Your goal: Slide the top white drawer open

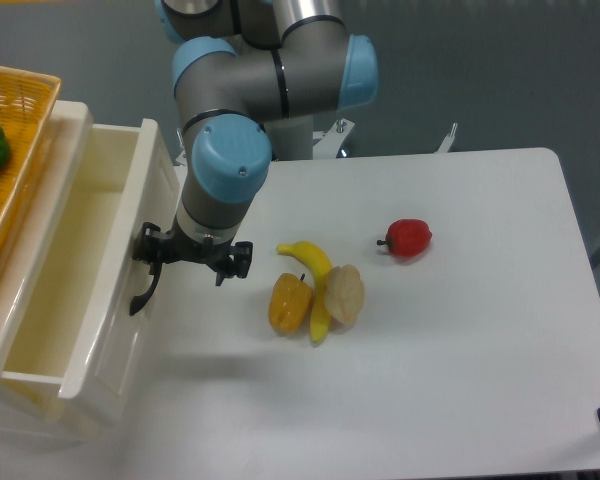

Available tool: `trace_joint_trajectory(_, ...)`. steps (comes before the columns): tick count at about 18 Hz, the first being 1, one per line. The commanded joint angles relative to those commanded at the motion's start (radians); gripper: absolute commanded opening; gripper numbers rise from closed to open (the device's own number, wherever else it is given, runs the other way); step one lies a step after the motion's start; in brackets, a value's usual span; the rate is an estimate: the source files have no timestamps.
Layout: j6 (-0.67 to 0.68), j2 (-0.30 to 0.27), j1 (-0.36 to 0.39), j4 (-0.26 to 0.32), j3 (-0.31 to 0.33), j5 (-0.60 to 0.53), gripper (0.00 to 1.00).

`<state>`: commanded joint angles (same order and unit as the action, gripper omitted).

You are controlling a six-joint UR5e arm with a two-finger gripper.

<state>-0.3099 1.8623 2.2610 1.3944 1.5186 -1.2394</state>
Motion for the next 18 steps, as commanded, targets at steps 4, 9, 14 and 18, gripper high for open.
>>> trace_joint_trajectory(4,-0.037,-0.002,0.011,0.003,0.002,-0.028,1.0)
trace_joint_trajectory(9,-0.043,-0.006,0.02,0.003,0.002,-0.034,1.0)
trace_joint_trajectory(14,-0.061,-0.006,0.035,0.005,0.002,-0.052,1.0)
trace_joint_trajectory(18,-0.078,-0.006,0.045,0.005,-0.002,-0.06,1.0)
